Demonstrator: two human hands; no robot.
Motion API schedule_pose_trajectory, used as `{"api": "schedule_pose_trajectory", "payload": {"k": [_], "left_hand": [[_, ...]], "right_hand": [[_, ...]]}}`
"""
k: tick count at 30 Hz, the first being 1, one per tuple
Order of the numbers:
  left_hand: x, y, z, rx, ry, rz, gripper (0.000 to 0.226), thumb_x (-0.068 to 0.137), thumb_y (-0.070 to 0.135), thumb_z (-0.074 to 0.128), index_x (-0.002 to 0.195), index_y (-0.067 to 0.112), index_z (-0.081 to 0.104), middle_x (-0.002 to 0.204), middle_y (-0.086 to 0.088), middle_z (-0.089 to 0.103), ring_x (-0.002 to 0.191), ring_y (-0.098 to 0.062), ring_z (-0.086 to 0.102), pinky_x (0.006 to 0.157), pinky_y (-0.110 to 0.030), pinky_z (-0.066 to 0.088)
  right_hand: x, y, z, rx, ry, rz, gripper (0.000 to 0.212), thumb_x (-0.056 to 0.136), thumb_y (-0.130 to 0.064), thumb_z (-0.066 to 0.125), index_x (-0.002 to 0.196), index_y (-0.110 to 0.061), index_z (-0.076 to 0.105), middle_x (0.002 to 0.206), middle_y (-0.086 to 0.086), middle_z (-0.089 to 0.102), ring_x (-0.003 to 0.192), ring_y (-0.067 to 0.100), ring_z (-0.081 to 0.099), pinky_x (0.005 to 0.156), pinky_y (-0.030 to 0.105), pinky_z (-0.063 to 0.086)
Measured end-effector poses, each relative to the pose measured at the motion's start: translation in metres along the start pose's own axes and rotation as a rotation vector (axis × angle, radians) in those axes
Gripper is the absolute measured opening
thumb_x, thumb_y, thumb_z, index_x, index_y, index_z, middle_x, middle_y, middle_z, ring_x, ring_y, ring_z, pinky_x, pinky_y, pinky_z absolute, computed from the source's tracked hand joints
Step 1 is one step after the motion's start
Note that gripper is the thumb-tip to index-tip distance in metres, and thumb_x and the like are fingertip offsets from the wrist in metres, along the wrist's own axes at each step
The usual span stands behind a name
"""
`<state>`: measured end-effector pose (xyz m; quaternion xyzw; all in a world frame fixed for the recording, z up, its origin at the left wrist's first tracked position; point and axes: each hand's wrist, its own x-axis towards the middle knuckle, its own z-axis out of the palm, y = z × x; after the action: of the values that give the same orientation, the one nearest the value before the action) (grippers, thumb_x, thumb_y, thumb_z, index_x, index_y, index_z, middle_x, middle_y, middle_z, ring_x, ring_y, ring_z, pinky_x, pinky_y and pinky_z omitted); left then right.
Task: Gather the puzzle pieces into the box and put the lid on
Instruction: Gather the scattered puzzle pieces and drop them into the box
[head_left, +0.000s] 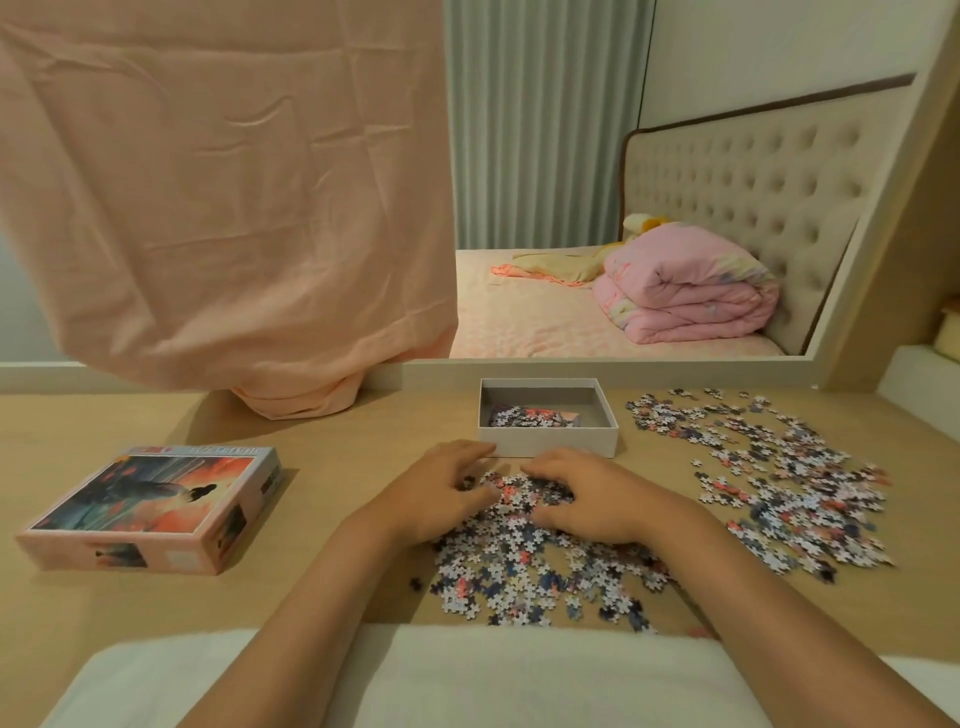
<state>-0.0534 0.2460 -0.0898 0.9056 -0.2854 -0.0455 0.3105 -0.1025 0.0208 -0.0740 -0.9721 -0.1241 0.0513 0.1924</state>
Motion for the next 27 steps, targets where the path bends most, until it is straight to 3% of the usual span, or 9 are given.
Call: {"api": "schedule_pose_trajectory", "payload": {"k": [3, 5, 8, 12, 16, 22, 27], "left_hand": [[-0.004, -0.005, 0.001, 0.32, -0.107, 0.04, 0.084, 0.083, 0.071, 0.052, 0.153, 0.035, 0.024, 0.157, 0.014, 0.023, 0.143, -0.011, 0.016, 0.117, -0.038, 0.019], [-0.002, -0.006, 0.007, 0.412, -0.123, 0.076, 0.08, 0.085, 0.071, 0.048, 0.153, 0.035, 0.024, 0.154, 0.012, 0.026, 0.139, -0.013, 0.019, 0.116, -0.039, 0.021], [0.005, -0.006, 0.013, 0.349, -0.04, 0.121, 0.066, 0.088, 0.062, 0.053, 0.147, 0.033, 0.04, 0.14, 0.009, 0.041, 0.128, -0.011, 0.03, 0.111, -0.035, 0.03], [0.012, -0.006, 0.016, 0.263, 0.059, 0.156, 0.045, 0.09, 0.046, 0.062, 0.131, 0.028, 0.06, 0.121, 0.005, 0.054, 0.115, -0.012, 0.041, 0.1, -0.029, 0.038], [0.017, -0.002, 0.016, 0.22, 0.115, 0.17, 0.028, 0.09, 0.036, 0.067, 0.116, 0.027, 0.07, 0.107, 0.004, 0.062, 0.1, -0.011, 0.053, 0.09, -0.03, 0.046], [0.026, 0.005, 0.011, 0.106, 0.135, 0.118, 0.02, 0.087, 0.031, 0.071, 0.106, 0.027, 0.074, 0.099, 0.008, 0.065, 0.087, -0.008, 0.058, 0.08, -0.027, 0.05], [0.048, 0.016, -0.004, -0.037, 0.195, 0.03, 0.013, 0.088, 0.028, 0.071, 0.099, 0.024, 0.074, 0.086, 0.006, 0.069, 0.072, -0.01, 0.059, 0.066, -0.026, 0.047]], "right_hand": [[0.008, -0.002, -0.004, -0.071, -0.093, 0.019, 0.084, 0.08, -0.065, 0.067, 0.152, -0.036, 0.034, 0.151, -0.009, 0.033, 0.142, 0.014, 0.025, 0.117, 0.042, 0.028], [0.017, -0.005, -0.007, -0.117, -0.143, 0.035, 0.087, 0.079, -0.067, 0.067, 0.152, -0.034, 0.035, 0.147, -0.006, 0.034, 0.141, 0.016, 0.025, 0.116, 0.044, 0.03], [0.028, -0.008, -0.012, -0.097, -0.141, 0.076, 0.079, 0.079, -0.058, 0.073, 0.148, -0.03, 0.045, 0.146, -0.003, 0.044, 0.136, 0.019, 0.04, 0.112, 0.044, 0.038], [0.039, -0.01, -0.011, -0.024, -0.116, 0.065, 0.052, 0.082, -0.043, 0.078, 0.13, -0.029, 0.065, 0.126, -0.005, 0.068, 0.109, 0.015, 0.063, 0.098, 0.038, 0.051], [0.039, -0.008, -0.014, -0.002, -0.038, 0.059, 0.028, 0.086, -0.035, 0.076, 0.113, -0.028, 0.074, 0.111, -0.004, 0.072, 0.095, 0.012, 0.065, 0.087, 0.031, 0.053], [0.036, -0.006, -0.021, 0.02, 0.049, 0.035, 0.017, 0.087, -0.026, 0.076, 0.103, -0.021, 0.078, 0.093, -0.005, 0.073, 0.068, 0.001, 0.058, 0.059, 0.015, 0.04], [0.037, -0.001, -0.044, 0.143, 0.213, 0.053, 0.01, 0.086, -0.025, 0.076, 0.096, -0.026, 0.079, 0.081, -0.013, 0.069, 0.065, 0.0, 0.06, 0.059, 0.019, 0.044]]}}
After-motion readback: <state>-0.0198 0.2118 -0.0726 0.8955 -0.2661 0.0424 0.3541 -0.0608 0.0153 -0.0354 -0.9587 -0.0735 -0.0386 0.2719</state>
